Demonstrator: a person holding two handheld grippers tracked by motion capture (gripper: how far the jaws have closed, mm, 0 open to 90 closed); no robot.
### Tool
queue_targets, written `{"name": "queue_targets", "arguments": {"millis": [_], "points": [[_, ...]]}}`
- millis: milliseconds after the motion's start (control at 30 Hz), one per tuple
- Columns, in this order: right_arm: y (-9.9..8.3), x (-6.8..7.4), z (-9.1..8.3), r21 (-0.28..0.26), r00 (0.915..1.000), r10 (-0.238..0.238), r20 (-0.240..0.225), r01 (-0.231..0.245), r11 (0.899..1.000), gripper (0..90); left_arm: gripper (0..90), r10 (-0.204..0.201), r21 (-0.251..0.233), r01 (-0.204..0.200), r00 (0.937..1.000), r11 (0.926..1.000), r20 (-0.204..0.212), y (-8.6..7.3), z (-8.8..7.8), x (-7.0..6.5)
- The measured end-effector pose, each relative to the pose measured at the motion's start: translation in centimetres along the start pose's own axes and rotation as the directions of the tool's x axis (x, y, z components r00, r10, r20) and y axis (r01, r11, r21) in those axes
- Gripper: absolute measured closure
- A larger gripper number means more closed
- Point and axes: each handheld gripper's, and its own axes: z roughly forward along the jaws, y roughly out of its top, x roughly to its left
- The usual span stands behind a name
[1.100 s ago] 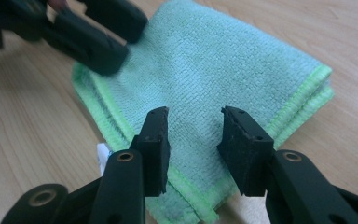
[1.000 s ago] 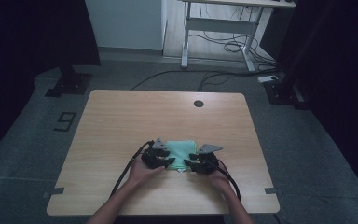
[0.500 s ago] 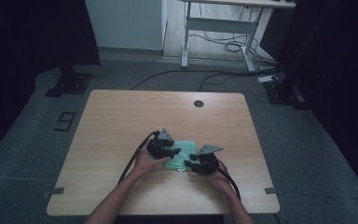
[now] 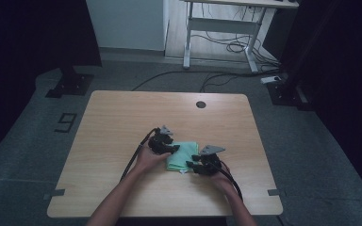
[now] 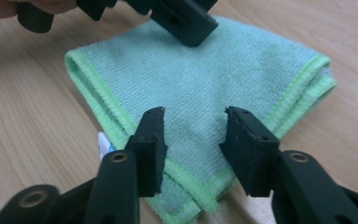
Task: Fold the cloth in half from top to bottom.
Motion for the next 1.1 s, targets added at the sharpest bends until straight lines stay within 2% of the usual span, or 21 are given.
{"name": "queue_targets", "arguments": {"millis": [100, 200, 300, 400, 433, 600, 700, 1100], "points": [[0.6, -0.3, -0.3, -0.03, 0.9996, -0.001, 0.028, 0.002, 1.0, 54.5, 51.7, 0.006, -0.023, -0.006, 1.0, 0.9997, 0.002, 0.1, -0.6, -0.2], [1.4, -1.0, -0.1, -0.045, 0.9978, 0.02, 0.064, -0.017, 0.999, 54.7, 52.3, 0.015, -0.041, -0.014, 0.9998, 0.9991, 0.013, 0.3, -1.2, -0.5], [2.1, -1.9, 0.7, -0.06, 0.9947, 0.05, 0.09, -0.045, 0.997, 54.4, 52.5, 0.027, -0.029, -0.027, 0.9995, 0.9992, 0.016, 0.3, -1.1, -0.8], [2.7, -2.3, 1.4, -0.09, 0.9946, 0.054, 0.089, -0.046, 0.995, 55.2, 52.7, 0.033, -0.012, -0.032, 0.9993, 0.9994, 0.016, 0.0, -0.7, -0.7], [2.8, -2.4, 1.6, -0.09, 0.9956, 0.056, 0.075, -0.049, 0.995, 55.3, 52.9, 0.028, -0.012, -0.028, 0.9995, 0.9996, 0.017, -0.1, -0.6, -0.6], [2.7, -2.8, 3.0, -0.023, 0.996, 0.049, 0.074, -0.047, 0.999, 55.5, 53.6, -0.004, -0.018, 0.004, 0.9995, 0.9998, 0.033, -0.7, -0.4, -0.1], [2.4, -3.0, 3.2, -0.024, 0.9957, 0.062, 0.069, -0.061, 0.998, 55.8, 54.1, -0.013, -0.022, 0.013, 0.9992, 0.9997, 0.037, -1.0, -0.3, -0.1], [1.9, -2.1, 2.7, -0.009, 0.9935, 0.046, 0.104, -0.046, 0.999, 55.7, 53.9, -0.034, -0.022, 0.035, 0.9989, 0.9991, 0.031, -1.0, 0.0, -0.1]]}}
